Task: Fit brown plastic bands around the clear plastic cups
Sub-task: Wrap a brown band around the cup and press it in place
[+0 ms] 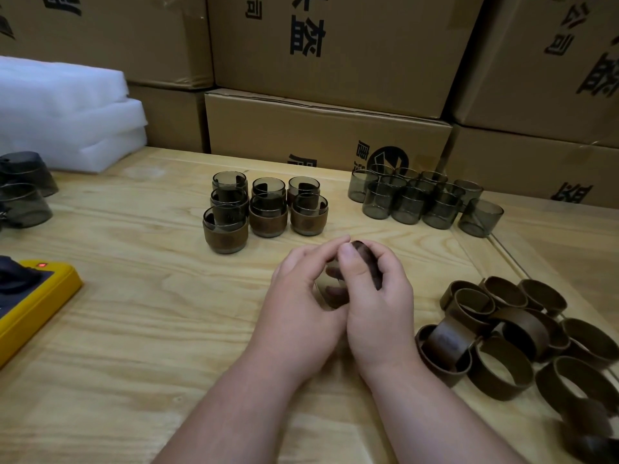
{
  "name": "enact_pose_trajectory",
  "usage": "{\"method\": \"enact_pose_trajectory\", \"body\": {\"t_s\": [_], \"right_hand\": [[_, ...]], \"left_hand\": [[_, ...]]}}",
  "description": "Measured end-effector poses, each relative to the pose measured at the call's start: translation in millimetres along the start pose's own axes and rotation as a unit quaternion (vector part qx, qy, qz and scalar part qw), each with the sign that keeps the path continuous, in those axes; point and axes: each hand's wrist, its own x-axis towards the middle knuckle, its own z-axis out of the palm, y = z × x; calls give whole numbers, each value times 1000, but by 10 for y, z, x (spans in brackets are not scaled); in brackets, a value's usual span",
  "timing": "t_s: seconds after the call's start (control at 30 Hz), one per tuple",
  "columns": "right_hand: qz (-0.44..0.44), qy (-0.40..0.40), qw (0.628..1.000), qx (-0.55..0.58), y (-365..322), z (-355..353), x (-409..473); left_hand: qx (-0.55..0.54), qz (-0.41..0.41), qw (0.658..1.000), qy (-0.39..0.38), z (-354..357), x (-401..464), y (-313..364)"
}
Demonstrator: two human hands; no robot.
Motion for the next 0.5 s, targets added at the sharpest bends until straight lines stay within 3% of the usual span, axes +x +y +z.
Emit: {"method": "enact_pose_trajectory", "body": {"t_s": [0.5], "right_hand": [[85,86,992,28,40,-33,94]], "left_hand": [[-50,4,999,-10,8,-2,-3]]}}
